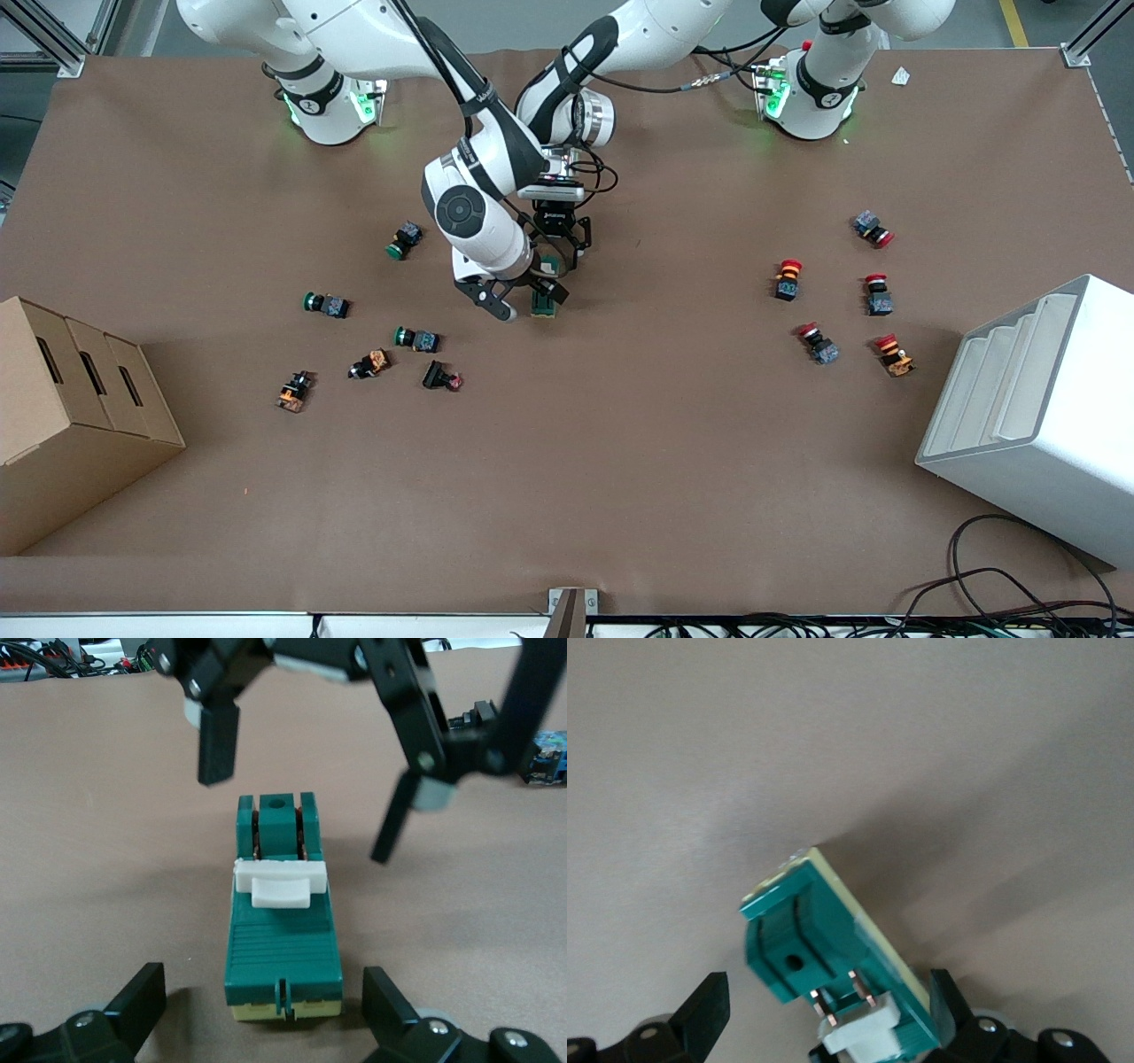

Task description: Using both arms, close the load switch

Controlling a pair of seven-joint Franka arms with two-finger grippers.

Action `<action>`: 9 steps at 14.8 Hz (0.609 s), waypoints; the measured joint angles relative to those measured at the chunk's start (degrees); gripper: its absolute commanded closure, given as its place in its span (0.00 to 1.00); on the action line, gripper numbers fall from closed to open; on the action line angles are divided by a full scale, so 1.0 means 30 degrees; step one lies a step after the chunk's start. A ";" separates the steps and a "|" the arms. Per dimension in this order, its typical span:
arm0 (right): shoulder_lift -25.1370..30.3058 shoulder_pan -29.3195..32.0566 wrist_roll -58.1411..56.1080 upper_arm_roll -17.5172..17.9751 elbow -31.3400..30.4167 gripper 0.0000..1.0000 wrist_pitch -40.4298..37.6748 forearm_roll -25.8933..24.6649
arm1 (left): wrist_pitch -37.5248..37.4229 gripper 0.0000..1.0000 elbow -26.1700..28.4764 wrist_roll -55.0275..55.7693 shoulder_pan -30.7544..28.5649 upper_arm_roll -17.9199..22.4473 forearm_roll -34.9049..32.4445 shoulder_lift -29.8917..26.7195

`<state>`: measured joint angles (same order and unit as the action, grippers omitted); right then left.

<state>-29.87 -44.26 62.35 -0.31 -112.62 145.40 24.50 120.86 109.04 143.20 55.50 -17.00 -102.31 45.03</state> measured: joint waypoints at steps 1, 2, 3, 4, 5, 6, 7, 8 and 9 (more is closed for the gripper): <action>0.0000 -0.0039 0.0027 0.0000 -0.0161 0.00 0.0127 0.0007 | 0.0000 0.01 0.0000 0.0001 0.0000 0.0000 0.0000 0.0000; 0.0000 -0.0080 0.0152 -0.0001 -0.0223 0.00 0.0219 0.0018 | 0.0000 0.01 0.0000 0.0002 0.0000 0.0000 0.0000 0.0000; 0.0001 -0.0152 0.0404 -0.0002 -0.0229 0.00 0.0374 0.0019 | 0.0000 0.01 0.0000 0.0002 0.0000 0.0001 0.0000 0.0000; 0.0002 -0.0276 0.0640 0.0000 -0.0228 0.00 0.0538 0.0020 | 0.0000 0.01 0.0000 0.0003 0.0000 0.0003 0.0000 0.0000; 0.0001 -0.0435 0.0880 0.0002 -0.0229 0.00 0.0702 0.0021 | 0.0000 0.01 0.0000 0.0003 0.0000 0.0004 -0.0001 0.0001; 0.0002 -0.0584 0.1103 0.0000 -0.0228 0.00 0.0867 0.0023 | 0.0000 0.01 0.0000 0.0003 0.0000 0.0006 -0.0001 0.0002; 0.0001 -0.0726 0.1335 0.0000 -0.0229 0.00 0.1029 0.0024 | 0.0000 0.01 -0.0001 0.0003 0.0001 0.0007 -0.0001 0.0002; 0.0001 -0.0857 0.1564 0.0001 -0.0229 0.00 0.1165 0.0024 | 0.0001 0.01 -0.0001 0.0003 0.0001 0.0009 -0.0001 0.0002; -0.0004 -0.0964 0.1691 0.0001 -0.0232 0.00 0.1223 0.0025 | 0.0001 0.01 -0.0001 0.0003 0.0001 0.0009 -0.0001 0.0002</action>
<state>-29.89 -47.15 67.43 -0.30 -113.32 149.07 24.57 120.86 109.04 143.21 55.51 -16.97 -102.32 45.04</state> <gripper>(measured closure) 0.000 0.004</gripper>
